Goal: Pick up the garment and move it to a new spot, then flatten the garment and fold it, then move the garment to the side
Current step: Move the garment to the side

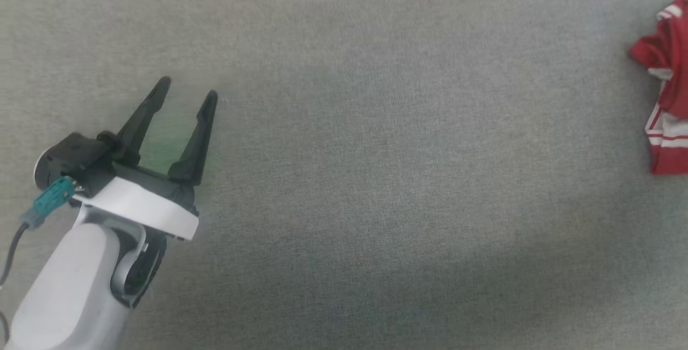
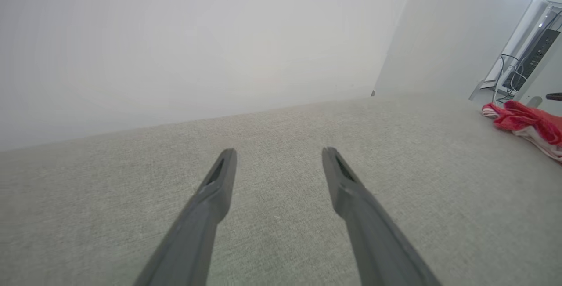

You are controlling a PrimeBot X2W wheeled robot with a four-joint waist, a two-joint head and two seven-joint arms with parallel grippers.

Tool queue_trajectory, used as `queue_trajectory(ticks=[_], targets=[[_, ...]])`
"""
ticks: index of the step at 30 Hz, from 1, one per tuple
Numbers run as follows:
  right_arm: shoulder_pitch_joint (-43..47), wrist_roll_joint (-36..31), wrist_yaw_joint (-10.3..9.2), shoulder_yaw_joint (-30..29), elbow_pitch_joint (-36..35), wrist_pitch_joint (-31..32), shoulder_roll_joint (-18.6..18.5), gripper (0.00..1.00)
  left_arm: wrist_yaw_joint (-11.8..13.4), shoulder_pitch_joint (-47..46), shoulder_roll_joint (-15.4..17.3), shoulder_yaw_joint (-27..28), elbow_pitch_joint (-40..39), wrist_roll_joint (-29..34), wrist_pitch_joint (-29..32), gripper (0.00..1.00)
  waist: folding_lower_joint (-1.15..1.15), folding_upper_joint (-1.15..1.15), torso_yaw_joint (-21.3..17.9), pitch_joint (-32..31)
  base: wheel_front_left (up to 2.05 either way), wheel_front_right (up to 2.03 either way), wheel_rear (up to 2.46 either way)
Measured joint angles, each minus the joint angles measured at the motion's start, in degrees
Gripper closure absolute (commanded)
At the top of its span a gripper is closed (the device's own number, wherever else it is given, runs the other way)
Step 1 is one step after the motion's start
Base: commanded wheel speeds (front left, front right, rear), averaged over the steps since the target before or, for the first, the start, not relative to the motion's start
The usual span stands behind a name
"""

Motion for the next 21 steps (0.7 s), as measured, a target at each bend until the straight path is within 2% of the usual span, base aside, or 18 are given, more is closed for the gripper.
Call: queue_trajectory(ticks=[10,15,21], targets=[[4.63,5.71,0.00,4.65,-2.76,-10.68,8.40,0.00,0.00,6.43,-1.58,5.86,0.57,-0.10,-0.01,0.00,0.00,0.00,1.27,-6.38,0.00,0.00,0.00],[8.98,9.37,0.00,8.26,-4.85,-15.15,10.28,0.00,0.00,10.38,-2.43,9.27,0.83,0.16,-0.01,0.00,0.00,0.00,2.18,-10.02,0.00,0.00,0.00],[16.24,12.95,0.00,10.04,-9.35,-17.53,11.67,0.00,0.00,16.09,-3.91,13.10,0.73,1.69,-0.01,0.00,0.00,0.00,3.41,-14.74,0.00,0.00,0.00]])
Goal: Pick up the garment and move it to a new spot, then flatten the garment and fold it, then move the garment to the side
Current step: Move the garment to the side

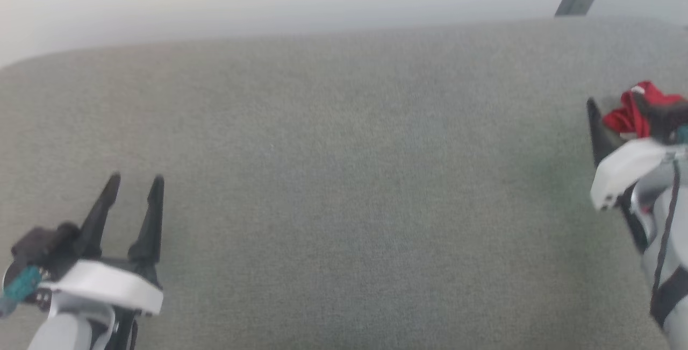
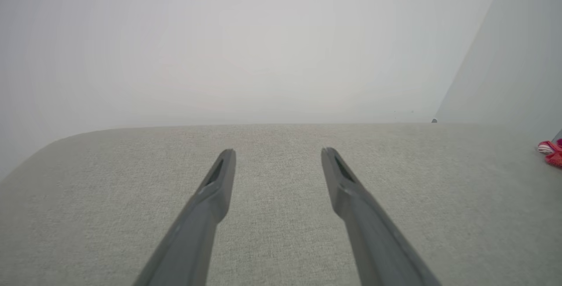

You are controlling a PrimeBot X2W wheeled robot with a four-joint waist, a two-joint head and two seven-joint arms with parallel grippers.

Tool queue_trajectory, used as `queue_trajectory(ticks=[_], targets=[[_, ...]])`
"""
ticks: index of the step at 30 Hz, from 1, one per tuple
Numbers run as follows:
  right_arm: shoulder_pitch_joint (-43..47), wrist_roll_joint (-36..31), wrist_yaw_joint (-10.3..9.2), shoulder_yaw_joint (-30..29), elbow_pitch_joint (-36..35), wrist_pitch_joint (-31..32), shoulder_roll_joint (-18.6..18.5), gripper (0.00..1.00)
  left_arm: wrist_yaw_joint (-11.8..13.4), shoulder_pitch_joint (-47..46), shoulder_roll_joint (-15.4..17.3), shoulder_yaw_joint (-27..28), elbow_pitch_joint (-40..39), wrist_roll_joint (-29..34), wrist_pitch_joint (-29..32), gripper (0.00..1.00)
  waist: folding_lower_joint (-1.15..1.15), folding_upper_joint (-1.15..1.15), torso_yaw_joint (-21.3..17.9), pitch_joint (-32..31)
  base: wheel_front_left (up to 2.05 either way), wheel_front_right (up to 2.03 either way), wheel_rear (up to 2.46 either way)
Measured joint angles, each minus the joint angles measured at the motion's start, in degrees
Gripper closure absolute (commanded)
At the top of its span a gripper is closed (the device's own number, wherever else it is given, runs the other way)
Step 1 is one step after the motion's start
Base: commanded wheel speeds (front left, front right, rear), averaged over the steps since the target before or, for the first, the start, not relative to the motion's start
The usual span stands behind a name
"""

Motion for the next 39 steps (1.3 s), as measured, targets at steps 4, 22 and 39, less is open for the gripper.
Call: queue_trajectory(ticks=[4,22,39], targets=[[7.77,1.65,0.00,0.31,-4.64,-0.44,1.33,0.00,0.00,5.16,-0.76,3.27,0.31,2.41,0.00,0.00,0.00,0.00,0.95,-4.23,0.00,0.00,0.00],[29.96,0.91,-0.01,-2.86,-24.58,-0.57,7.90,0.00,0.00,16.95,-3.92,9.78,-2.43,5.83,0.00,0.00,0.00,0.00,3.81,-11.33,0.00,0.00,0.00],[39.59,0.21,-0.01,-4.08,-32.52,-0.57,12.21,0.00,0.00,19.78,-4.31,10.77,-2.72,4.48,0.00,0.00,0.00,0.00,4.58,-12.64,0.00,0.00,0.00]])
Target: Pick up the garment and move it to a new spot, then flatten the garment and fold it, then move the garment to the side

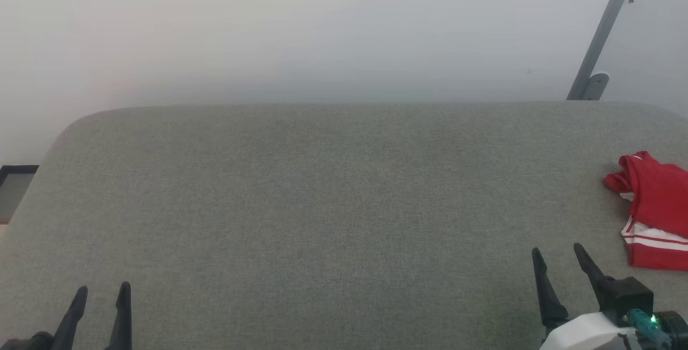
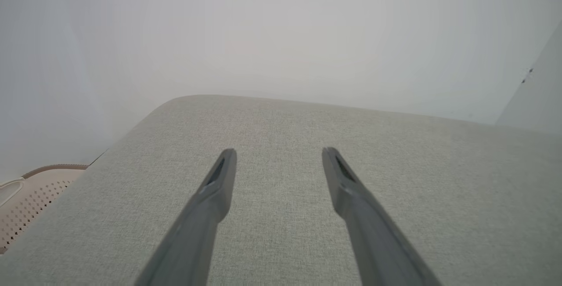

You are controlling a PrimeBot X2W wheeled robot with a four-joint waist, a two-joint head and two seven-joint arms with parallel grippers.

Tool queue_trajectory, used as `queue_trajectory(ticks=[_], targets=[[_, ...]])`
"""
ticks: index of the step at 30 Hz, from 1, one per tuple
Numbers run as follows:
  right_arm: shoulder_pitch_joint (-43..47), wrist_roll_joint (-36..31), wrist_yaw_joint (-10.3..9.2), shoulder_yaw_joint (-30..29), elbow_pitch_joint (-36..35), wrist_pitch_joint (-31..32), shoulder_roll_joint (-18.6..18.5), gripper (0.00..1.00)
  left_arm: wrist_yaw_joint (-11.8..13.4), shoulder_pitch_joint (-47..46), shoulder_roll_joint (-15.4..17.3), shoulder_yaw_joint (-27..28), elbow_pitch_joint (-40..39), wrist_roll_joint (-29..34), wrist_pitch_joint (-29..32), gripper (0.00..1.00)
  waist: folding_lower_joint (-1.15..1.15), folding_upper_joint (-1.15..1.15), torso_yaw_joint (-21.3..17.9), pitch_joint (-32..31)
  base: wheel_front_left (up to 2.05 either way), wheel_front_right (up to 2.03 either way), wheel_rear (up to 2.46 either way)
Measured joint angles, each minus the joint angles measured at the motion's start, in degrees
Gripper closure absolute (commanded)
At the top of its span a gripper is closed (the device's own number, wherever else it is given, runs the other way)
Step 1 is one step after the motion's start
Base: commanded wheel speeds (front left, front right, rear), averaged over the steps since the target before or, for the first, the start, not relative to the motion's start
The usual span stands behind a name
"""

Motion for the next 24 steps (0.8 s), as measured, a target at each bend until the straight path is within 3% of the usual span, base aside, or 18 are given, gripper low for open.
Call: queue_trajectory(ticks=[23,24], targets=[[2.93,-1.48,0.00,0.49,-5.19,0.00,1.34,0.00,0.00,0.62,-0.05,-0.20,-1.21,-0.76,0.01,0.00,0.00,0.00,-0.40,-0.28,0.00,0.00,0.00],[2.94,-1.47,0.01,0.49,-5.00,0.01,1.35,1.00,0.00,0.62,-0.19,-0.22,-1.07,-0.70,0.02,1.00,0.00,0.00,-0.39,-0.27,0.00,0.00,0.00]])
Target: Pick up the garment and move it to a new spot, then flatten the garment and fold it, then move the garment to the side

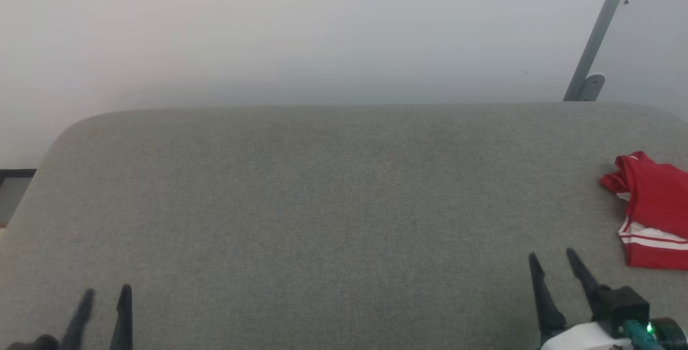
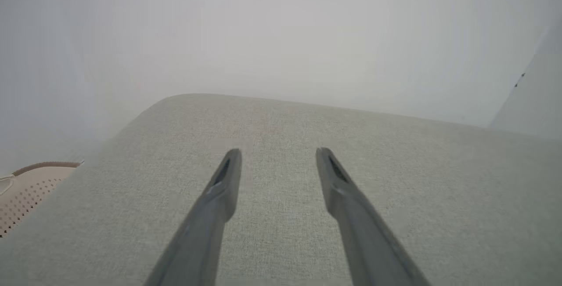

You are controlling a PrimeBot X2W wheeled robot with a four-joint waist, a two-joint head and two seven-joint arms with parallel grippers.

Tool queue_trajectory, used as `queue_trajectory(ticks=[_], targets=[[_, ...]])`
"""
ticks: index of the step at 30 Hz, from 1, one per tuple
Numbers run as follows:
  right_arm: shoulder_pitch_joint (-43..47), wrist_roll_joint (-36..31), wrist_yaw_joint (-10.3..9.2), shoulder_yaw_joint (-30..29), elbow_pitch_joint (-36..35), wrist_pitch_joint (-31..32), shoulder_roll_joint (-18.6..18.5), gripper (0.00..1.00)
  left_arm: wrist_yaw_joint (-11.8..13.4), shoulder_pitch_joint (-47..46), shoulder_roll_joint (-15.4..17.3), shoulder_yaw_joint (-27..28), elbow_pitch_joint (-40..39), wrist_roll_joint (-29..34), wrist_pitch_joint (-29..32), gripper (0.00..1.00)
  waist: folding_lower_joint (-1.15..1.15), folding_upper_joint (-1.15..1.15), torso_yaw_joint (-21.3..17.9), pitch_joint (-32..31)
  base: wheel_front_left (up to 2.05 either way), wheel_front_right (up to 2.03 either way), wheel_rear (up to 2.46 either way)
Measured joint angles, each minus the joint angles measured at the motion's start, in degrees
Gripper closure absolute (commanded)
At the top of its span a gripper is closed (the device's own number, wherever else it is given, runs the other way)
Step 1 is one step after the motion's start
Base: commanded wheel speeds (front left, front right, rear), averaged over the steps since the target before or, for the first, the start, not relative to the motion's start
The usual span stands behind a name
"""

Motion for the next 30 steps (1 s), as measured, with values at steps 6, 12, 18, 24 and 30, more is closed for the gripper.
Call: queue_trajectory(ticks=[6,12,18,24,30], targets=[[1.54,0.85,0.00,-0.12,3.07,0.85,0.45,1.00,0.00,0.37,-2.86,-1.00,2.89,-0.35,0.46,1.00,0.00,0.00,-0.03,0.04,0.00,0.00,0.00],[1.19,7.87,0.00,-0.51,3.41,2.64,0.48,1.00,0.00,-0.10,-3.83,-1.01,3.26,-5.83,2.10,1.00,0.00,0.00,-0.11,0.21,0.00,0.00,0.00],[0.63,14.82,0.00,-0.56,3.32,4.12,0.53,1.00,0.00,-1.47,-4.66,-1.00,3.56,-10.94,3.80,1.00,0.00,0.00,-0.20,0.38,0.00,0.00,0.00],[-0.43,21.27,0.00,-0.65,3.19,5.48,0.56,1.00,0.00,-2.75,-5.61,-0.98,3.79,-15.52,5.32,1.00,0.00,0.00,-0.28,0.55,0.00,0.00,0.00],[-0.93,27.33,0.00,-0.79,3.14,6.81,0.62,1.00,0.00,-3.97,-6.35,-0.97,4.00,-20.34,6.68,1.00,0.00,0.00,-0.37,0.72,0.00,0.00,0.00]])
